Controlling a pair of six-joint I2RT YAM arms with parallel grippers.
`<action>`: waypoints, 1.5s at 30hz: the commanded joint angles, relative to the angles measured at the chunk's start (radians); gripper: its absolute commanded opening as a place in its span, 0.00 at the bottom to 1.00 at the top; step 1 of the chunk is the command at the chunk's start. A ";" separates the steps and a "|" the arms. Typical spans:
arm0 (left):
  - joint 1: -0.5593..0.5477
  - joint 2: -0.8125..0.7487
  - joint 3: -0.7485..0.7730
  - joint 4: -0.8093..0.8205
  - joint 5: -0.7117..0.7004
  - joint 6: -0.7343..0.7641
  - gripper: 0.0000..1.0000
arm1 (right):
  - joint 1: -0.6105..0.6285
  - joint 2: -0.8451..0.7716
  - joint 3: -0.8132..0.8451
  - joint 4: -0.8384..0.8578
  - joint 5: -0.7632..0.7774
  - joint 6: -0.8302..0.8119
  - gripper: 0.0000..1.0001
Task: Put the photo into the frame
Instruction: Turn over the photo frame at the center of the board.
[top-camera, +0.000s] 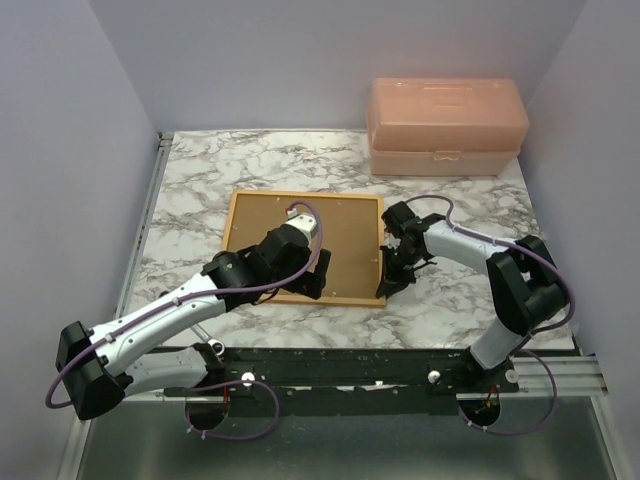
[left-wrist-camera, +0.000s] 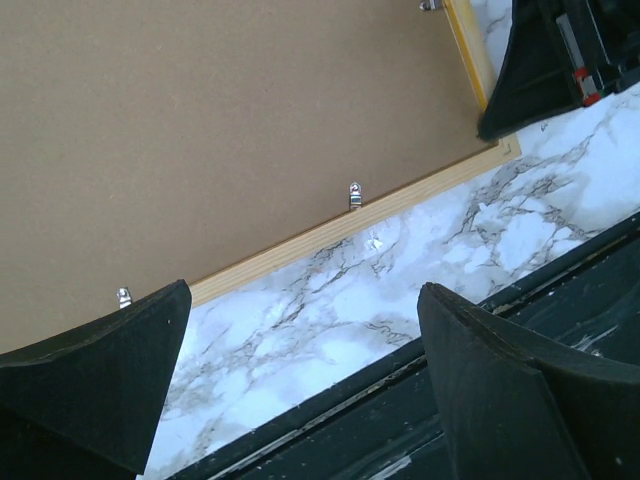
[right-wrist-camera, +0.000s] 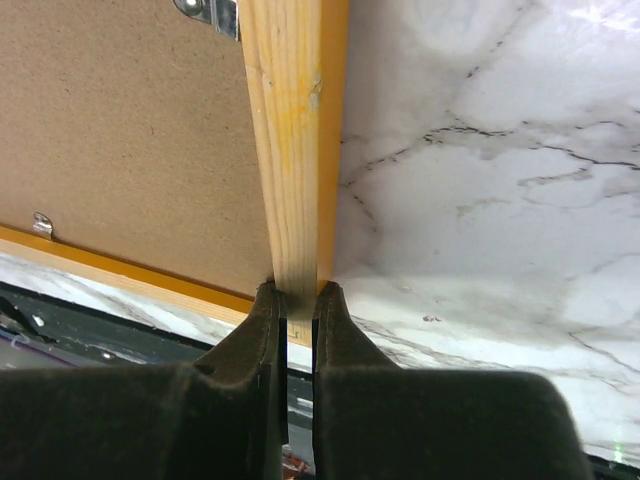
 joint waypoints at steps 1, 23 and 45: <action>-0.057 0.014 0.046 -0.014 -0.062 0.135 0.98 | 0.000 -0.031 0.087 -0.103 0.021 -0.031 0.00; -0.357 0.306 0.131 -0.083 -0.496 0.372 0.98 | 0.001 -0.154 0.398 -0.401 -0.150 -0.049 0.00; -0.375 0.395 0.186 -0.084 -0.794 0.477 0.35 | 0.000 -0.227 0.442 -0.330 -0.139 -0.041 0.33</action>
